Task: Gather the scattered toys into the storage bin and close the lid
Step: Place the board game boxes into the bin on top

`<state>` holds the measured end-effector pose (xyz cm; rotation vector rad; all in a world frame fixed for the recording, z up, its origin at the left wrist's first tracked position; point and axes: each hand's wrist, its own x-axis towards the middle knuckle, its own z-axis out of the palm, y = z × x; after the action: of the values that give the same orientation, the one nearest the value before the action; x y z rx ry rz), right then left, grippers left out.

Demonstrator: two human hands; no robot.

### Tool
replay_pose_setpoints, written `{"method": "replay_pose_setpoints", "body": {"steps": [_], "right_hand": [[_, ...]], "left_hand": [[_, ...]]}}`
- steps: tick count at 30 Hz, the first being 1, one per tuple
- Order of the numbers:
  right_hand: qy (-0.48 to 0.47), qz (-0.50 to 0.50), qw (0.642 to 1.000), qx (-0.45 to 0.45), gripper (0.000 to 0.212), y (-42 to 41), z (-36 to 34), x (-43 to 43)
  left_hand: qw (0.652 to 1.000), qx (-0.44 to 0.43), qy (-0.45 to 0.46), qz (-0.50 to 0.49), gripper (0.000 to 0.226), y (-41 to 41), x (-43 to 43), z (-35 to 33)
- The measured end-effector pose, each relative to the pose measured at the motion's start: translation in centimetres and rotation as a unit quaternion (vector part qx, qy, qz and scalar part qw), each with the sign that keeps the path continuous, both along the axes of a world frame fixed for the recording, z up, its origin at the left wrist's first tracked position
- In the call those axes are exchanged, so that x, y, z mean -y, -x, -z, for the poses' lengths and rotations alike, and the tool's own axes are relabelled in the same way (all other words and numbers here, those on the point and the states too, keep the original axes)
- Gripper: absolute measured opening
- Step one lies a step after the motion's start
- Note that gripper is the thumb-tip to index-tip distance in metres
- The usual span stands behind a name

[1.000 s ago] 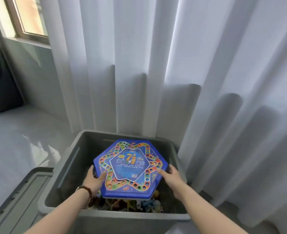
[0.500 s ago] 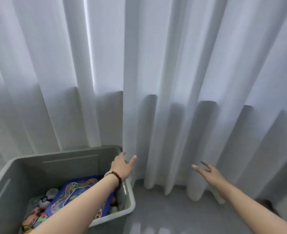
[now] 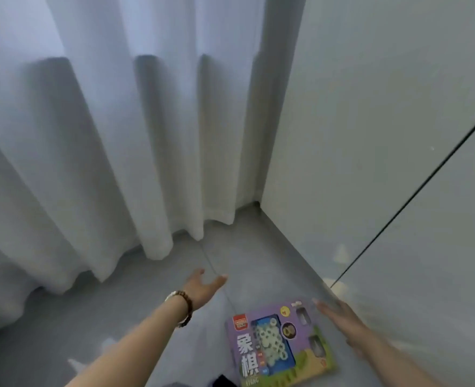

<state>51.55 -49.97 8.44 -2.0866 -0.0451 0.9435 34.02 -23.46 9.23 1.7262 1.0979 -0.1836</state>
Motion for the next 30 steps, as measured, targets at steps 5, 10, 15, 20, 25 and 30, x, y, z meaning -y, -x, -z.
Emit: {"method": "replay_pose_setpoints", "body": {"steps": [5, 10, 15, 20, 25, 30], "right_hand": [[0.058, 0.122, 0.987, -0.091, 0.129, 0.2, 7.6, 4.3], [0.035, 0.154, 0.974, -0.165, 0.106, 0.1, 12.1, 4.0], [0.005, 0.146, 0.979, -0.14, 0.147, 0.4, 14.7, 3.2], [0.048, 0.138, 0.987, -0.062, 0.065, 0.2, 16.0, 2.9], [-0.001, 0.143, 0.99, -0.015, 0.05, 0.1, 15.7, 1.0], [-0.099, 0.138, 0.984, 0.048, 0.048, -1.1, 10.4, -3.9]], "left_hand": [[0.992, -0.09, 0.068, 0.063, 0.096, -3.6, 4.0, 6.3], [0.981, -0.124, 0.138, 0.058, 0.081, -4.6, 7.1, 10.0], [0.98, -0.121, 0.156, 0.039, 0.045, -4.8, 9.3, 12.3], [0.972, -0.083, 0.22, 0.005, 0.035, -3.8, 9.1, 14.9], [0.977, 0.025, 0.192, -0.093, 0.033, -4.2, 7.0, 13.1], [0.976, 0.096, 0.105, -0.167, 0.023, -4.8, 4.6, 8.6]]}}
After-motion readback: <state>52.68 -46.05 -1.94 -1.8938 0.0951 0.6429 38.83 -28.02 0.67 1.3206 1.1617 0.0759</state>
